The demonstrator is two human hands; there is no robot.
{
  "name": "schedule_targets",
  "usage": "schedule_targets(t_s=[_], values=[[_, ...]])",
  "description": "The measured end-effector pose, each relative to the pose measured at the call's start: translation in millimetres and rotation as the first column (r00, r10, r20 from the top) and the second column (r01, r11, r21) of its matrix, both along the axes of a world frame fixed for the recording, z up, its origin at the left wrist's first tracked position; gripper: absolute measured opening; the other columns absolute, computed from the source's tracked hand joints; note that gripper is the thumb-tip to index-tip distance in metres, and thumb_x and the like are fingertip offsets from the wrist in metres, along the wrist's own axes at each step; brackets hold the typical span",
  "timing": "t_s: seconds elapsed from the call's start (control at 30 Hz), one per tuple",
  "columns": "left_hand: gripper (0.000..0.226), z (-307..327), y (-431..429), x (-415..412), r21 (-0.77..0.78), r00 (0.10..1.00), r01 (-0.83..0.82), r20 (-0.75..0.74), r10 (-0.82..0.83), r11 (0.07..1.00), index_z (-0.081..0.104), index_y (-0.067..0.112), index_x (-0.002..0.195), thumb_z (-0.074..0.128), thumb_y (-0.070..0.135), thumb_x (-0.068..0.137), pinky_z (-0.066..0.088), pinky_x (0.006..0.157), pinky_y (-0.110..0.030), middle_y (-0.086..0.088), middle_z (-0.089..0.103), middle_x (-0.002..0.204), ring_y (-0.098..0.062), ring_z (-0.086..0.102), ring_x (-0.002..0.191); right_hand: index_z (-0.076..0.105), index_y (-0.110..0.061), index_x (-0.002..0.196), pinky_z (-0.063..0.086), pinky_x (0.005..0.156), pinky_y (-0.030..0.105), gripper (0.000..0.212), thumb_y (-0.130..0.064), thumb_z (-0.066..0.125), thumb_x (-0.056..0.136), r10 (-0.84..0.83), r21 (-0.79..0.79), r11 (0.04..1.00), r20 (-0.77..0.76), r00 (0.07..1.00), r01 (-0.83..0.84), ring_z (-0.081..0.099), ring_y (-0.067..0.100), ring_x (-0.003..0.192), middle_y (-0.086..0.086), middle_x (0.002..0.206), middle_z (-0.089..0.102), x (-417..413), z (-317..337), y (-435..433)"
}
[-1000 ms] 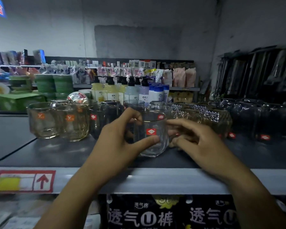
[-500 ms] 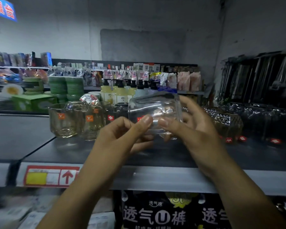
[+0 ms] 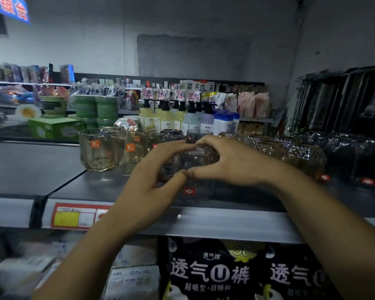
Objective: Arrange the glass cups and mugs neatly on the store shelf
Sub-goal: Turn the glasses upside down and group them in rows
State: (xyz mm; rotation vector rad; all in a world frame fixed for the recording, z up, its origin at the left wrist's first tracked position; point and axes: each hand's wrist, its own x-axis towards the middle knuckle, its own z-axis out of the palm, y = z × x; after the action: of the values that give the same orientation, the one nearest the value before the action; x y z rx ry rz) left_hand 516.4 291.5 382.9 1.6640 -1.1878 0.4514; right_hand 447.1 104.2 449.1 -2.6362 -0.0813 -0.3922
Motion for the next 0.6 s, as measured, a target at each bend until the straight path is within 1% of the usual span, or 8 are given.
schedule_targets(t_s=[0.1, 0.17, 0.23, 0.33, 0.4, 0.47, 0.53, 0.6], values=[[0.044, -2.8, -0.8, 1.8, -0.012, 1.0, -0.005, -0.014, 0.005, 1.0, 0.059, 0.037, 0.135, 0.062, 0.031, 0.091, 0.056, 0.082, -0.018, 0.016, 0.054, 0.139, -0.006, 0.055, 0.127, 0.056, -0.033, 0.123, 0.058, 0.069, 0.027, 0.059, -0.061, 0.076, 0.076, 0.013, 0.063, 0.998, 0.042, 0.999, -0.016, 0.067, 0.004, 0.08, -0.012, 0.102, 0.067, -6.8, -14.0, -3.4], [0.047, -5.2, -1.8, 1.8, -0.013, 1.0, -0.007, -0.006, 0.007, 1.0, 0.058, 0.038, 0.135, 0.068, 0.027, 0.09, 0.055, 0.077, -0.013, 0.017, 0.053, 0.14, -0.003, 0.054, 0.127, 0.052, -0.032, 0.132, 0.056, 0.068, 0.024, 0.069, -0.064, 0.073, 0.075, -0.015, 0.082, 0.997, 0.108, 0.994, 0.006, 0.065, 0.003, 0.078, -0.016, 0.107, 0.063, -14.8, -24.4, -9.6], [0.051, -7.7, -3.3, 3.9, -0.021, 1.0, -0.026, 0.013, 0.027, 0.999, 0.058, 0.039, 0.134, 0.073, 0.029, 0.086, 0.058, 0.078, -0.018, 0.02, 0.052, 0.139, -0.001, 0.052, 0.127, 0.054, -0.031, 0.135, 0.055, 0.067, 0.025, 0.065, -0.059, 0.071, 0.08, -0.089, 0.077, 0.995, 0.271, 0.958, 0.071, 0.063, 0.006, 0.073, -0.017, 0.113, 0.057, -22.7, -33.8, -19.5], [0.053, -9.6, -6.6, 6.5, -0.05, 0.994, -0.088, 0.058, 0.091, 0.995, 0.058, 0.038, 0.133, 0.078, 0.036, 0.084, 0.06, 0.087, -0.035, 0.02, 0.054, 0.135, -0.004, 0.054, 0.125, 0.061, -0.023, 0.128, 0.044, 0.073, 0.022, 0.043, -0.037, 0.072, 0.089, -0.18, -0.032, 0.974, 0.5, 0.847, 0.226, 0.054, -0.002, 0.071, -0.009, 0.119, 0.054, -26.3, -34.2, -36.9], [0.054, -11.4, -9.2, 6.1, -0.058, 0.981, -0.155, 0.11, 0.161, 0.986, 0.057, 0.035, 0.134, 0.078, 0.037, 0.084, 0.056, 0.095, -0.041, 0.018, 0.055, 0.135, -0.004, 0.054, 0.125, 0.059, -0.019, 0.13, 0.044, 0.085, 0.027, 0.042, -0.034, 0.069, 0.092, -0.242, -0.113, 0.936, 0.483, 0.842, 0.334, 0.056, 0.006, 0.086, -0.004, 0.127, 0.052, -20.5, -28.5, -47.4], [0.055, -12.0, -12.4, 3.2, -0.052, 0.963, -0.217, 0.152, 0.223, 0.975, 0.055, 0.033, 0.136, 0.075, 0.042, 0.086, 0.051, 0.103, -0.041, 0.014, 0.054, 0.138, -0.006, 0.052, 0.129, 0.058, -0.019, 0.127, 0.05, 0.091, 0.038, 0.041, -0.039, 0.066, 0.092, -0.297, -0.226, 0.883, 0.411, 0.862, 0.412, 0.059, 0.02, 0.105, -0.001, 0.127, 0.054, -10.9, -22.8, -54.5], [0.057, -10.7, -16.0, -2.3, -0.06, 0.948, -0.259, 0.178, 0.266, 0.964, 0.055, 0.027, 0.137, 0.071, 0.043, 0.085, 0.045, 0.109, -0.038, 0.009, 0.053, 0.14, -0.011, 0.05, 0.132, 0.061, -0.016, 0.119, 0.051, 0.089, 0.041, 0.035, -0.039, 0.065, 0.092, -0.305, -0.309, 0.858, 0.339, 0.89, 0.411, 0.057, 0.024, 0.107, 0.002, 0.118, 0.056, -2.7, -17.6, -55.6], [0.052, -6.6, -20.7, -10.4, -0.093, 0.931, -0.28, 0.217, 0.294, 0.955, 0.057, 0.021, 0.134, 0.07, 0.038, 0.086, 0.041, 0.11, -0.03, 0.004, 0.054, 0.138, -0.013, 0.05, 0.131, 0.063, -0.015, 0.109, 0.05, 0.085, 0.037, 0.023, -0.032, 0.066, 0.093, -0.278, -0.315, 0.871, 0.318, 0.906, 0.377, 0.057, 0.022, 0.101, 0.0, 0.106, 0.052, 2.2, -12.6, -53.8]])
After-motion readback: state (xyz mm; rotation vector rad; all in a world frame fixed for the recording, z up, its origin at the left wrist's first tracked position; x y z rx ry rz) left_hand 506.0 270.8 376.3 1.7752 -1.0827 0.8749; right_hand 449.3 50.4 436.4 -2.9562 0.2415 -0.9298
